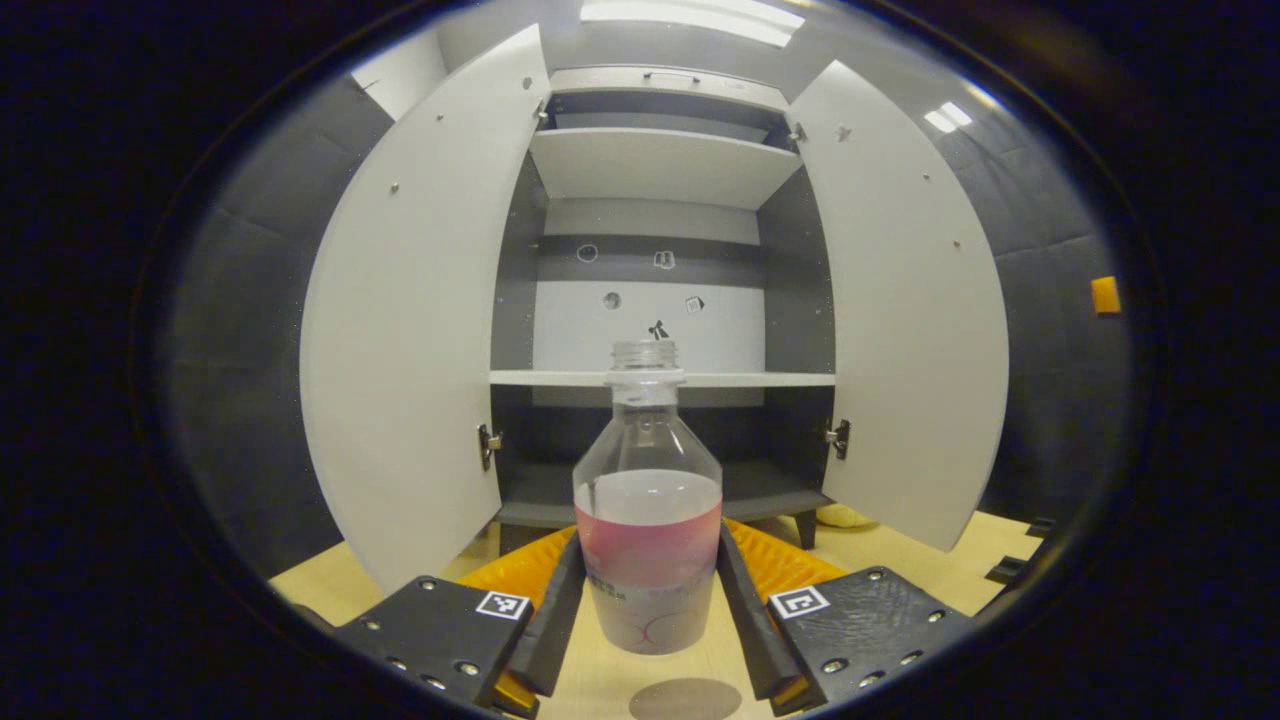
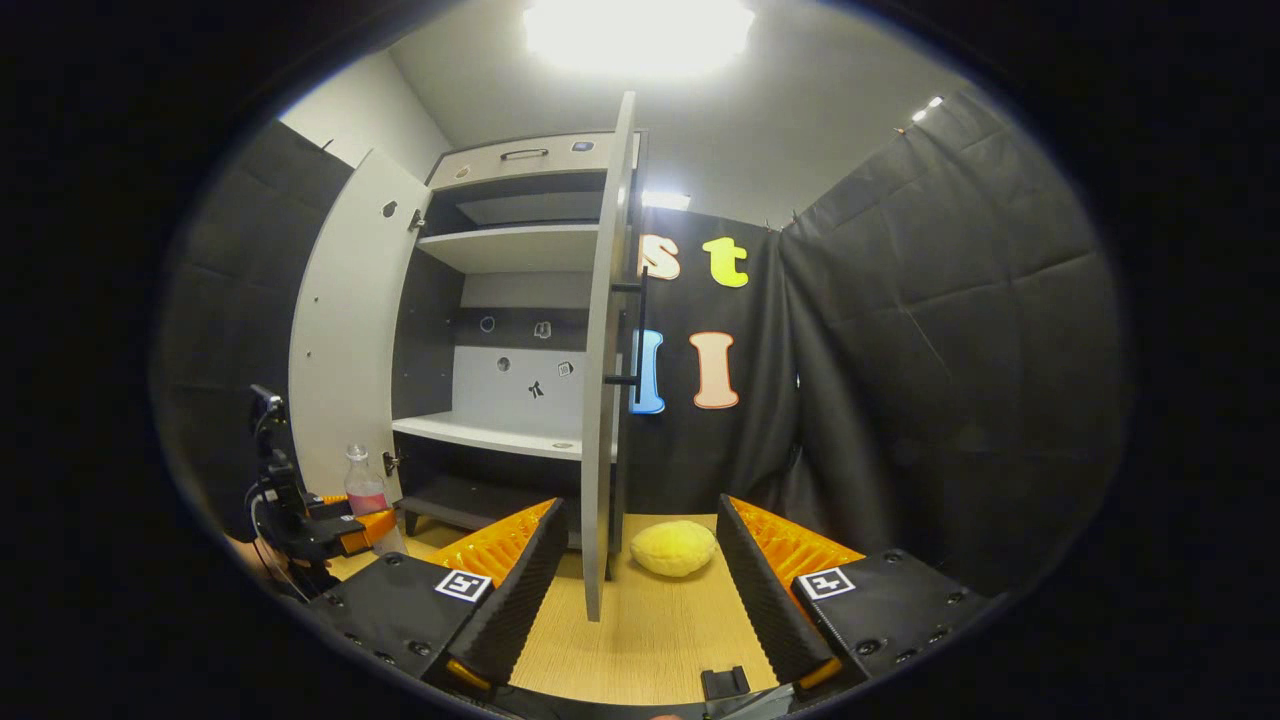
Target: Grasp the bottle in the cabinet with the left hand and place it on the coaster, then close the right door with the right hand and the left door with the left hand.
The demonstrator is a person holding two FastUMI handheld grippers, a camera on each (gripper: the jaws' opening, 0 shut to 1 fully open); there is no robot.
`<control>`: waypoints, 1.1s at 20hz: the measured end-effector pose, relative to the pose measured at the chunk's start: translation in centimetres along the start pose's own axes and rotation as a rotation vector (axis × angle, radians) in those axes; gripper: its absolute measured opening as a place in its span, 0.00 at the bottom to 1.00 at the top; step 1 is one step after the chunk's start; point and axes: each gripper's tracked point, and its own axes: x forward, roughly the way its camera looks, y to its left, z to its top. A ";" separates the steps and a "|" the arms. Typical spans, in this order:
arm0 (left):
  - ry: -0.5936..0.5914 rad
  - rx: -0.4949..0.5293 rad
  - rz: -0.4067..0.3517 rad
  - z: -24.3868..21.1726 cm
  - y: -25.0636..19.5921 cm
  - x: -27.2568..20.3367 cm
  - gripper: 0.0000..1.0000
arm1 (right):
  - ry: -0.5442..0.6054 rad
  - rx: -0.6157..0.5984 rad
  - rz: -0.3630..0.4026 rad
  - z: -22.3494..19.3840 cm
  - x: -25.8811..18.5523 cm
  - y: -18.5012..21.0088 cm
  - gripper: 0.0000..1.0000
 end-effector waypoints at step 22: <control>0.189 -0.008 0.016 -13.7 -3.5 -2.2 0.72 | 0.035 -0.069 0.031 0.0 1.6 -0.9 0.95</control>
